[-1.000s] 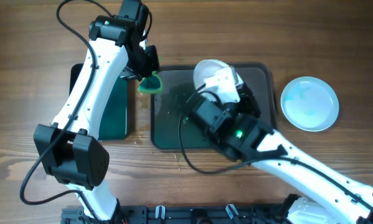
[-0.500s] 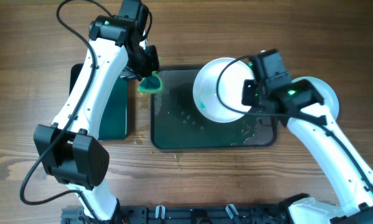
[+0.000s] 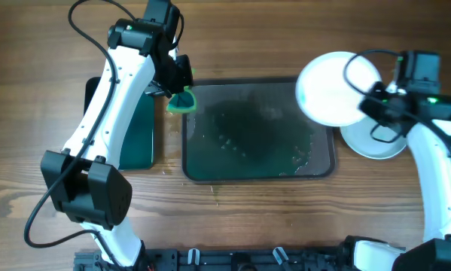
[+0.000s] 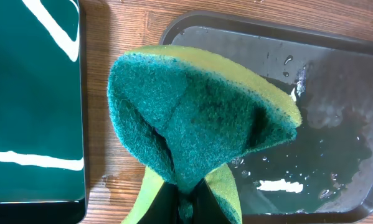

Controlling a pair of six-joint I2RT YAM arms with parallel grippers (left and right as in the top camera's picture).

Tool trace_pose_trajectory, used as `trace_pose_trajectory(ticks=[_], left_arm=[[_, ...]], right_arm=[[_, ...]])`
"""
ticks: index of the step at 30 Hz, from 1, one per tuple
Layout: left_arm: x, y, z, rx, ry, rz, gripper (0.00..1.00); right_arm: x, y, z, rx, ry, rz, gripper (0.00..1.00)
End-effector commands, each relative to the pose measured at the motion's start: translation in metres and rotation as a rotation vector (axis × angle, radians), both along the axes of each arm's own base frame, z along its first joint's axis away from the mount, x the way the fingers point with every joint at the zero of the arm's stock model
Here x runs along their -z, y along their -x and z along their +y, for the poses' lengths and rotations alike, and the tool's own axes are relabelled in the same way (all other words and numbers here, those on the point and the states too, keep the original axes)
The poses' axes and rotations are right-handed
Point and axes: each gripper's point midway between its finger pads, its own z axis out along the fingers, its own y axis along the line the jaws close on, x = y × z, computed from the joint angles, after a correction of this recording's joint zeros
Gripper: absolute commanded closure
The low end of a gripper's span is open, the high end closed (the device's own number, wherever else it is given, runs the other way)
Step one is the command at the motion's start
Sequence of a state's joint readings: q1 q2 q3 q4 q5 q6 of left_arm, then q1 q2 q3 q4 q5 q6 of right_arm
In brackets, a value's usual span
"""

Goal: Clean dirty plates on tray and stack at the side
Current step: 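Carry the last plate right and stack it on the plate pile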

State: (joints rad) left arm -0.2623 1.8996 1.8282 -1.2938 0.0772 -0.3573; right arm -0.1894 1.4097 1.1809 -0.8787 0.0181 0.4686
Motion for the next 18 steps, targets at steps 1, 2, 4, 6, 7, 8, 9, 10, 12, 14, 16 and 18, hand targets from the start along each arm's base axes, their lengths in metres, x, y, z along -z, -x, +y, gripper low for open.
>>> trace_pose_trajectory(ticks=[1,2,4,6,7,8,9,10,12,14,16,18], left_arm=[[-0.009,-0.004,-0.001,0.011,0.013,-0.031,0.96],[-0.009,-0.004,-0.001,0.011,0.013,-0.031,0.96],[-0.009,-0.004,-0.001,0.011,0.013,-0.031,0.96],[-0.009,-0.004,-0.001,0.011,0.014,-0.031,0.96],[-0.009,-0.004,-0.001,0.011,0.014,-0.032,0.96],[-0.009,-0.004,-0.001,0.011,0.014,-0.032,0.96],[-0.009,-0.004,-0.001,0.011,0.013,-0.031,0.96],[-0.009,-0.004,-0.001,0.011,0.014,-0.032,0.96],[-0.009,-0.004,-0.001,0.011,0.014,-0.032,0.96],[-0.009,-0.005,-0.001,0.011,0.014,-0.034,0.96],[-0.009,-0.005,-0.001,0.011,0.014,-0.035,0.96],[-0.009,-0.005,-0.001,0.011,0.014,-0.035,0.96]], right_arm=[[0.024,0.026,-0.047,0.239,0.014,0.079,0.96],[0.031,0.035,-0.059,0.313,0.020,0.096,0.96],[0.049,0.050,-0.074,0.394,0.017,0.124,0.96],[0.065,0.061,-0.082,0.430,0.010,0.146,0.96],[0.071,0.066,-0.085,0.445,0.007,0.152,0.96],[0.077,0.069,-0.088,0.460,0.005,0.153,0.96],[0.083,0.073,-0.090,0.474,0.004,0.154,0.96],[0.086,0.075,-0.092,0.483,0.003,0.154,0.96],[0.092,0.078,-0.095,0.496,0.004,0.146,0.96],[0.095,0.076,-0.097,0.498,0.008,0.133,0.96],[0.096,0.071,-0.099,0.493,0.010,0.115,0.91],[0.098,0.062,-0.097,0.472,-0.013,0.090,0.76]])
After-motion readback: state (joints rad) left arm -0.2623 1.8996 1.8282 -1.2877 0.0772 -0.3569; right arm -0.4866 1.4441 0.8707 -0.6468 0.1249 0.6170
